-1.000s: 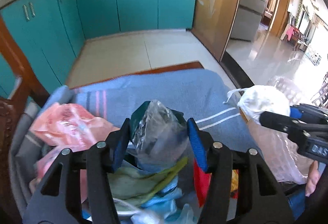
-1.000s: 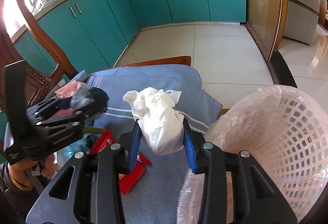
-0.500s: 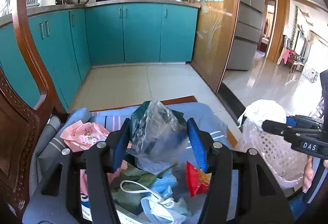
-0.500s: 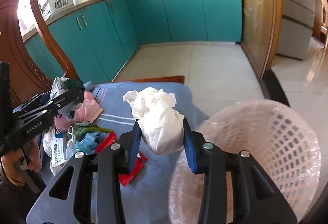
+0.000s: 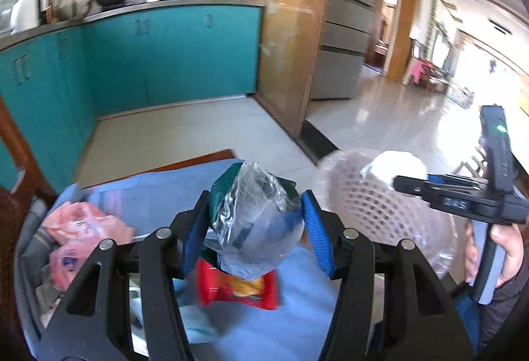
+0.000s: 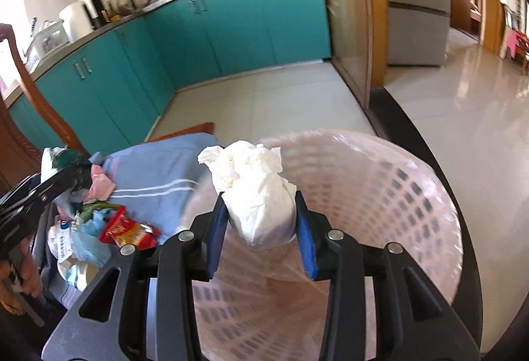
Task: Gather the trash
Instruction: 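Move both tools over the white basket and open them to drop tissue and bag, then grasp the red snack wrapper with the right tool while the left tool grasps the blue face mask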
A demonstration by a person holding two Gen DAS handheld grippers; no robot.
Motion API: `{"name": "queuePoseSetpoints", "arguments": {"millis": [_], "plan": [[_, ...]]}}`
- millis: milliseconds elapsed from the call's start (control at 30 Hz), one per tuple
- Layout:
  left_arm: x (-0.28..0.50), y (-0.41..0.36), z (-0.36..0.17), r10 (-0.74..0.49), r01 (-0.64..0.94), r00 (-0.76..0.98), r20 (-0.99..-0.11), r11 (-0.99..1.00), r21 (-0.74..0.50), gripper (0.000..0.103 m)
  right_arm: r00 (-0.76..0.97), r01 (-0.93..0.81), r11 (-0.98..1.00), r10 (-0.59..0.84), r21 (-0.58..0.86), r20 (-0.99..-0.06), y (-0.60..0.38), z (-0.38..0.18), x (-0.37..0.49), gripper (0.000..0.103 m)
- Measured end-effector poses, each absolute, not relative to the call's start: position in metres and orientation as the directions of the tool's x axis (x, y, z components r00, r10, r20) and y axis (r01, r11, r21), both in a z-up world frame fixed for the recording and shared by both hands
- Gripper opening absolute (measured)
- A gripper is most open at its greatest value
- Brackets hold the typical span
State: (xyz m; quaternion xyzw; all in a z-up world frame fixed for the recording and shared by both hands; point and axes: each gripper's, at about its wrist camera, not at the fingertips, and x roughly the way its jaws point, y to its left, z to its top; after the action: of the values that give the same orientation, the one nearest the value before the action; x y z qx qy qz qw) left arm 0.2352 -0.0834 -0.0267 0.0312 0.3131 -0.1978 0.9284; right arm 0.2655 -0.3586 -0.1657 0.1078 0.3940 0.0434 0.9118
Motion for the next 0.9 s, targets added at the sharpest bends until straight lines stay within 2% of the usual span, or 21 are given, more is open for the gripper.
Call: {"name": "queuePoseSetpoints", "arguments": {"millis": [167,200,267,300,333,367,433,467,533,600,700,800,900], "plan": [[0.231,-0.127,-0.036,-0.441,0.482,0.645,-0.624,0.868,-0.115,0.056,0.653,0.109,0.951,0.152,0.29,-0.742,-0.383,-0.178,0.263,0.04],[0.231,-0.133,-0.038,-0.454,0.495,0.633,-0.627,0.86,-0.124,0.056,0.656,0.126,0.945,0.149,0.302,-0.74,-0.388,-0.178,0.262,0.044],[0.229,-0.149,-0.043,-0.487,0.523,0.6,-0.635,0.839,-0.149,0.056,0.674,0.184,0.923,0.132,0.338,-0.727,-0.401,-0.177,0.259,0.057],[0.229,-0.159,-0.045,-0.507,0.541,0.578,-0.639,0.825,-0.164,0.056,0.693,0.21,0.905,0.128,0.369,-0.71,-0.409,-0.175,0.256,0.067],[0.23,-0.166,-0.048,-0.521,0.554,0.562,-0.642,0.814,-0.175,0.057,0.711,0.223,0.891,0.129,0.395,-0.691,-0.415,-0.172,0.253,0.072],[0.232,-0.171,-0.051,-0.531,0.563,0.548,-0.646,0.806,-0.185,0.057,0.726,0.231,0.881,0.126,0.412,-0.676,-0.419,-0.17,0.251,0.072],[0.235,-0.186,-0.06,-0.557,0.581,0.506,-0.659,0.784,-0.218,0.063,0.754,0.245,0.865,0.113,0.437,-0.647,-0.424,-0.165,0.245,0.075],[0.236,-0.192,-0.065,-0.562,0.583,0.489,-0.667,0.779,-0.229,0.072,0.765,0.25,0.857,0.11,0.451,-0.634,-0.426,-0.164,0.243,0.077],[0.239,-0.198,-0.072,-0.553,0.571,0.481,-0.68,0.786,-0.236,0.076,0.785,0.246,0.839,0.12,0.485,-0.607,-0.431,-0.161,0.242,0.079],[0.24,-0.197,-0.073,-0.531,0.557,0.491,-0.69,0.801,-0.22,0.078,0.797,0.232,0.833,0.134,0.503,-0.589,-0.429,-0.158,0.243,0.079],[0.246,-0.173,-0.06,-0.418,0.471,0.592,-0.689,0.873,-0.126,0.081,0.808,0.192,0.841,0.157,0.506,-0.568,-0.42,-0.152,0.247,0.079],[0.255,-0.126,-0.045,-0.26,0.305,0.691,-0.675,0.951,-0.054,0.084,0.804,0.083,0.881,0.217,0.466,-0.554,-0.387,-0.144,0.254,0.079],[0.264,-0.07,-0.034,-0.155,0.146,0.725,-0.671,0.987,-0.069,0.086,0.751,-0.121,0.923,0.326,0.366,-0.574,-0.319,-0.142,0.265,0.079]]}}
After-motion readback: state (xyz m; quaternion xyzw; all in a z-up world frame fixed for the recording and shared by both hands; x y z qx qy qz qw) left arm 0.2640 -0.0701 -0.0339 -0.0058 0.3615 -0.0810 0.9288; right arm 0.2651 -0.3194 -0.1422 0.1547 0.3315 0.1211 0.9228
